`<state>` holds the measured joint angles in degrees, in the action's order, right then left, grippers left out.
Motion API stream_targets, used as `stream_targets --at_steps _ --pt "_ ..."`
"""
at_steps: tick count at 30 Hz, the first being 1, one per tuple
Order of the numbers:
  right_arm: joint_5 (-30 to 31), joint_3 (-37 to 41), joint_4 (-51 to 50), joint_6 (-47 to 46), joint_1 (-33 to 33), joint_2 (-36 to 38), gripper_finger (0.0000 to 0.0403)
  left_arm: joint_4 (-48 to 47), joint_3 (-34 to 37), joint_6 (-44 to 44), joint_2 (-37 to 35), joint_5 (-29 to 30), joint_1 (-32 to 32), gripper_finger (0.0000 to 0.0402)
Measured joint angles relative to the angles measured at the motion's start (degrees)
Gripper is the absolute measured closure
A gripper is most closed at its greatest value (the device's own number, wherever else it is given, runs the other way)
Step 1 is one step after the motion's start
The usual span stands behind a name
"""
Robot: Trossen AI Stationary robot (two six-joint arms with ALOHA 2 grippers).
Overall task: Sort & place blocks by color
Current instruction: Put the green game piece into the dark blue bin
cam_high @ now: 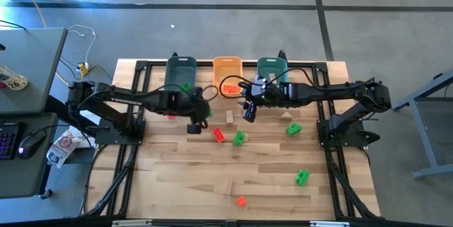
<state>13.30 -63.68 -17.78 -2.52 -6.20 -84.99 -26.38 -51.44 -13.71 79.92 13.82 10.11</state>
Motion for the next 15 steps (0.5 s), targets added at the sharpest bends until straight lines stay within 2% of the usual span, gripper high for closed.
stream_targets --at_steps 9,15 --pt "0.2 0.0 0.0 -0.5 0.0 0.0 0.0215 1.1 0.0 -3.0 -0.5 14.5 7.2 0.0271" --pt "0.2 0.0 0.0 -1.8 0.0 0.0 0.0215 1.0 0.0 -2.6 -0.5 15.8 15.8 0.0270"
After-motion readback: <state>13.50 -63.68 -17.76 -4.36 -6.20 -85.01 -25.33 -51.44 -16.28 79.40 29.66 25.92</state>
